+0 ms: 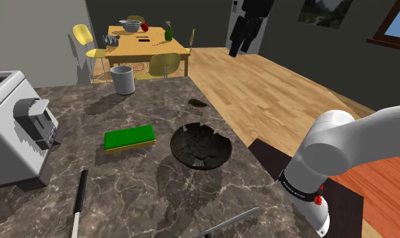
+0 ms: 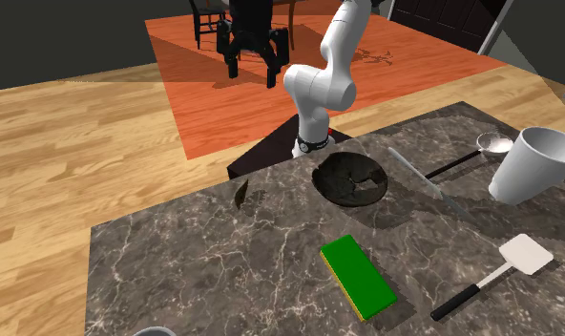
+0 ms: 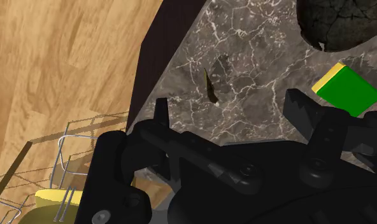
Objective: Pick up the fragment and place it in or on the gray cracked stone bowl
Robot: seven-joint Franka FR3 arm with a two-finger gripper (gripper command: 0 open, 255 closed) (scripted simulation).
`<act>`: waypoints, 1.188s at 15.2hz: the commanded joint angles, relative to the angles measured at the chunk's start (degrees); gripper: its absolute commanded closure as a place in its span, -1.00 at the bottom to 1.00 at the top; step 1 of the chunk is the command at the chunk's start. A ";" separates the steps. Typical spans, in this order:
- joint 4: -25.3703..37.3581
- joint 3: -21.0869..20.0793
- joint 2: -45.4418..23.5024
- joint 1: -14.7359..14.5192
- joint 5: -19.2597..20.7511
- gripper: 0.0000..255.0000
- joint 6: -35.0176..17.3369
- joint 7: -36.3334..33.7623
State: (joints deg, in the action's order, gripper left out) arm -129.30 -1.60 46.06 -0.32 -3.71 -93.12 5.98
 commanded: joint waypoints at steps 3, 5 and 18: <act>-5.78 1.97 1.89 -0.66 -1.60 -1.00 -6.12 2.32; -11.13 3.96 3.15 -1.42 -3.30 -1.00 -12.31 4.84; -31.45 22.32 -6.05 -17.64 -22.74 -1.00 -53.68 31.30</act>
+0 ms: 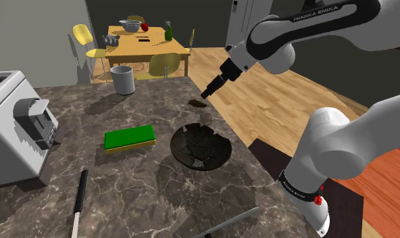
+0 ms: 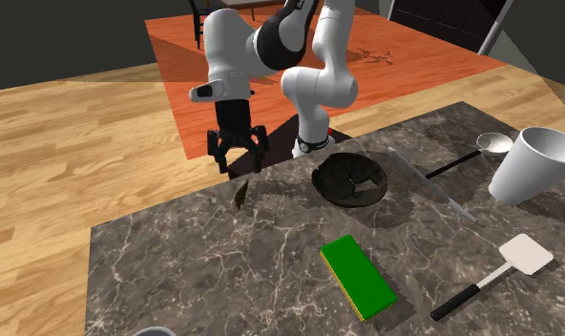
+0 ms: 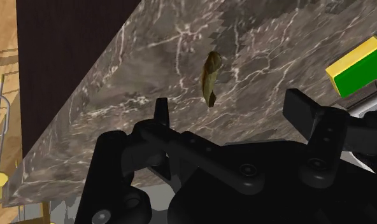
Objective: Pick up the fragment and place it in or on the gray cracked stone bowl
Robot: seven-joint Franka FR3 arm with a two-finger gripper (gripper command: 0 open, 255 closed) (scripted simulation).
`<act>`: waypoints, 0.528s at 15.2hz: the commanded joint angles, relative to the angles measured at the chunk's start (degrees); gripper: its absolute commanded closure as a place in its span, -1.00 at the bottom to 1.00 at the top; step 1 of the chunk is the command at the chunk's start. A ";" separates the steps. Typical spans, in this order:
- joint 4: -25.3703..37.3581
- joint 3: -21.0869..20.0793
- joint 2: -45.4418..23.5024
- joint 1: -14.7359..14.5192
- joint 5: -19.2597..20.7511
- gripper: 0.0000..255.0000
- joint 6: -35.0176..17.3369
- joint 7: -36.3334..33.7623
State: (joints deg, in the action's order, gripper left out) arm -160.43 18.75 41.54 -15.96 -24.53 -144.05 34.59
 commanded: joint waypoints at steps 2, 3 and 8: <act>-0.43 2.48 -3.19 -3.58 -3.15 -1.00 -4.79 3.49; -0.44 2.77 -4.04 -4.40 -3.83 -1.00 -5.80 3.93; -0.25 4.55 -8.09 -8.70 -7.36 -1.00 -10.34 6.37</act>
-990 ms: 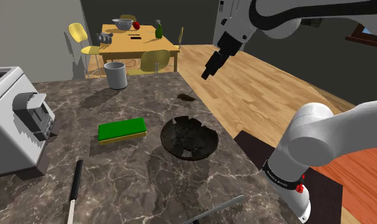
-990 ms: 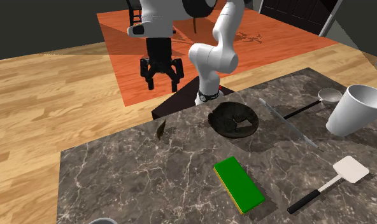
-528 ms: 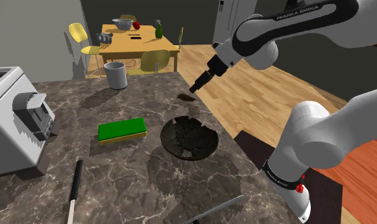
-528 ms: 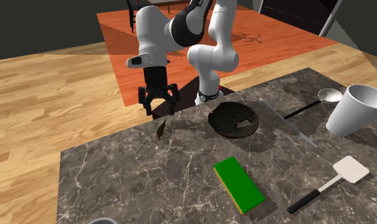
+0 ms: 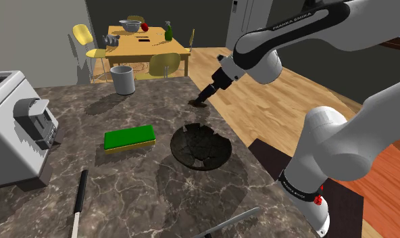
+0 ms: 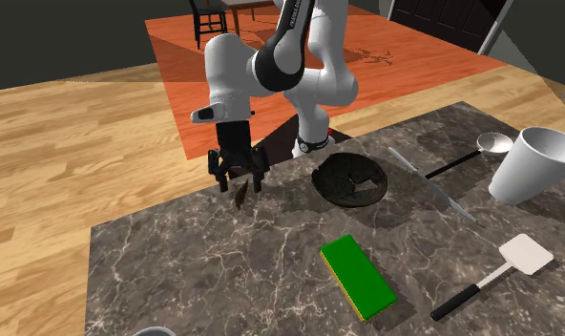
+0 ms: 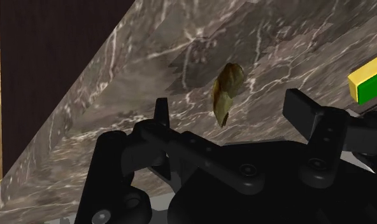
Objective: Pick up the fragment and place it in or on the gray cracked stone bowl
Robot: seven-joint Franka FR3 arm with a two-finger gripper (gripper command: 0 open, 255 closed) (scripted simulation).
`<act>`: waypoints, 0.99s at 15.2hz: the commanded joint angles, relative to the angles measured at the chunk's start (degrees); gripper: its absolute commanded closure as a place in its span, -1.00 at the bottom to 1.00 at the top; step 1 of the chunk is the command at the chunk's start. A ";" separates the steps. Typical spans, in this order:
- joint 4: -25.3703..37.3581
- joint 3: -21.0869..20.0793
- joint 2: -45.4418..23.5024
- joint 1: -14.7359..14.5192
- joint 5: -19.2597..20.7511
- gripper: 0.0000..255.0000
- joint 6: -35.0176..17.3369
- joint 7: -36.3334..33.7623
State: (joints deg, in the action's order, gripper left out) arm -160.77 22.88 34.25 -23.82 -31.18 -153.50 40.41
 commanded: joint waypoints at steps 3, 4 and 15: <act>0.09 0.42 -0.80 -0.84 -0.71 -1.00 -0.88 0.55; 0.09 0.42 -0.80 -0.84 -0.71 -1.00 -0.88 0.55; 0.23 0.52 -0.88 -0.83 -0.68 1.00 -0.79 0.62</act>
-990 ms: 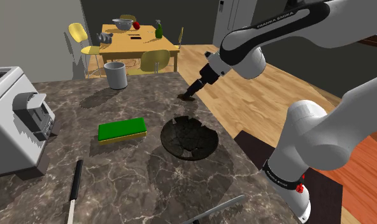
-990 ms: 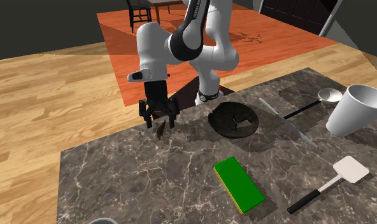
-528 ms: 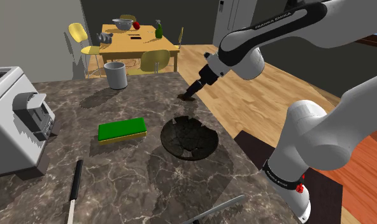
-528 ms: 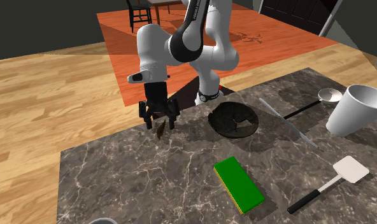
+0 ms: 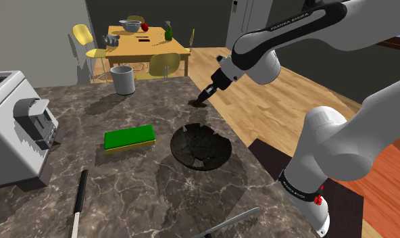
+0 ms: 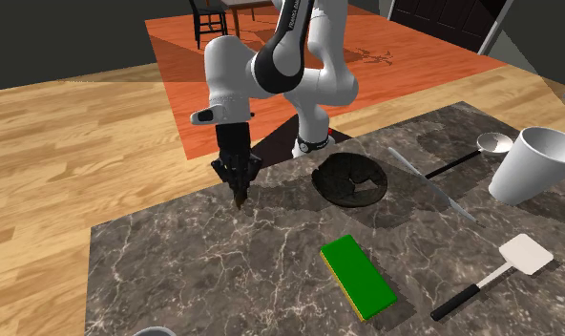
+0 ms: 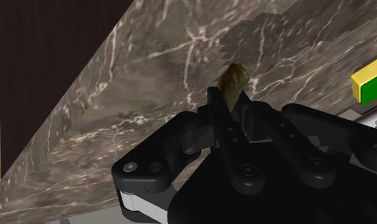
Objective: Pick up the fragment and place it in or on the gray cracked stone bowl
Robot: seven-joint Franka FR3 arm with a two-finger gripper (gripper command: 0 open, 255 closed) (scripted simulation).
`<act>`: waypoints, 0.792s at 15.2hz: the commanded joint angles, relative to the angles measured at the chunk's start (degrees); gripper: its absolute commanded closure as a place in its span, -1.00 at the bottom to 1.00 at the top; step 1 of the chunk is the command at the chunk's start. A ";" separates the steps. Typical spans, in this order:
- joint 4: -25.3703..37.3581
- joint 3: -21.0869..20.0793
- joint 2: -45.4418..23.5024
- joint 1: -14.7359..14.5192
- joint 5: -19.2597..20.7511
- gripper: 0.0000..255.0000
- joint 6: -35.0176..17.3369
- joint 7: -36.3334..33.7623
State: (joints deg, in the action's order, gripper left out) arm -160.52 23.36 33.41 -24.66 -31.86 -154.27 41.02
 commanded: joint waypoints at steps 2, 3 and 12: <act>-0.16 -0.07 0.04 0.00 -0.03 1.00 -0.11 -0.06; 0.16 -0.67 0.53 0.69 0.63 1.00 0.75 -0.88; 3.83 -4.65 4.24 5.18 5.19 1.00 8.28 -6.99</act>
State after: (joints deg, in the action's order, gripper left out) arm -157.14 19.12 37.34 -19.83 -27.07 -146.76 34.69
